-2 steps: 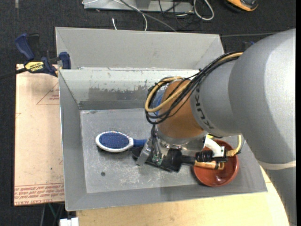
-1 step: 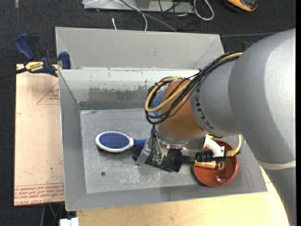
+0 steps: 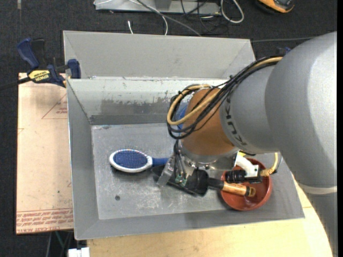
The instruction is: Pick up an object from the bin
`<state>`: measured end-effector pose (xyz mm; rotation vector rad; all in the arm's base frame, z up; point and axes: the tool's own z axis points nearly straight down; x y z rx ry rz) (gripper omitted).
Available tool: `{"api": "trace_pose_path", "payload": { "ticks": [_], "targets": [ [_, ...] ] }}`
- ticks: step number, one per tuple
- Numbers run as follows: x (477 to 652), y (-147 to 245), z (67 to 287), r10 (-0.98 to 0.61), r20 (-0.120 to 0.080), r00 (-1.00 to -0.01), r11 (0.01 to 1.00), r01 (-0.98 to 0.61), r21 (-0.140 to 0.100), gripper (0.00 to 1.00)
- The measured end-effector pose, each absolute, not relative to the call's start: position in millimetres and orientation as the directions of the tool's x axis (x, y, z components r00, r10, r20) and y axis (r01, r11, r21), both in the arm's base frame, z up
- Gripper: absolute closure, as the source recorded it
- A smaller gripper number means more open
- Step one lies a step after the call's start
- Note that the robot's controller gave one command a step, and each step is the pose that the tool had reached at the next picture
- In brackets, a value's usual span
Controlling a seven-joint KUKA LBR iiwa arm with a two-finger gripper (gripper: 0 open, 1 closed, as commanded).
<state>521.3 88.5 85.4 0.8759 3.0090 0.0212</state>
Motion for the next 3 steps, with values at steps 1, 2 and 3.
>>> {"api": "trace_pose_path", "payload": {
  "ticks": [1,2,3],
  "targets": [
    [521.4,88.1,116.0,0.536,-0.003,-0.844,0.844,0.536,0.014,1.00],
    [521.2,88.0,136.7,0.535,-0.002,-0.845,0.845,0.535,0.014,1.00],
    [521.7,88.2,152.9,0.534,-0.004,-0.846,0.846,0.533,0.016,1.00]
  ]
}}
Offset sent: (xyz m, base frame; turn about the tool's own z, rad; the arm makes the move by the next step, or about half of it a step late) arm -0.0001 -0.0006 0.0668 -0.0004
